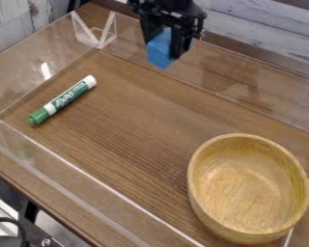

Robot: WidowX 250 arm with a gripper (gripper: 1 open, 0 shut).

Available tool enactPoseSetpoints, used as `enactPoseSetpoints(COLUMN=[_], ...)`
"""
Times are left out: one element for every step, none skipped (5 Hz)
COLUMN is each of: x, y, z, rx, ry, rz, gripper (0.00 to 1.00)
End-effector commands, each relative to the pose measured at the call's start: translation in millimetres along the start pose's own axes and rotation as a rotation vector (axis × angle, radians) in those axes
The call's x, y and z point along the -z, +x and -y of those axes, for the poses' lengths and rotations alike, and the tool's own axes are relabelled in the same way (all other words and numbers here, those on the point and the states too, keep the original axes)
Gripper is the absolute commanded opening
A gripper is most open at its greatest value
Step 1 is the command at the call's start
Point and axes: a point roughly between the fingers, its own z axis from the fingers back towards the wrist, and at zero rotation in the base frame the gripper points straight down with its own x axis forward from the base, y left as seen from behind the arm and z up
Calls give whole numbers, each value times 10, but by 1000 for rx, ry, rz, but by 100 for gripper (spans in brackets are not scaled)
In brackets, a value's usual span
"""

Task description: Put the blue block in the brown bowl

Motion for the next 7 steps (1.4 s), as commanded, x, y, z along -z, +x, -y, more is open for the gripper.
enactPoseSetpoints(x=[-70,63,185,282,338,371,389], y=[229,342,446,463,445,400,391], z=[-160,-246,-296,-341,-385,-419,-443], rx=[-4,-9,-18,-22,-19,-14,-7], ry=[35,45,48,52,55,59,66], rz=[66,61,55,49,50,53,63], gripper=[0,0,0,0,0,0,0])
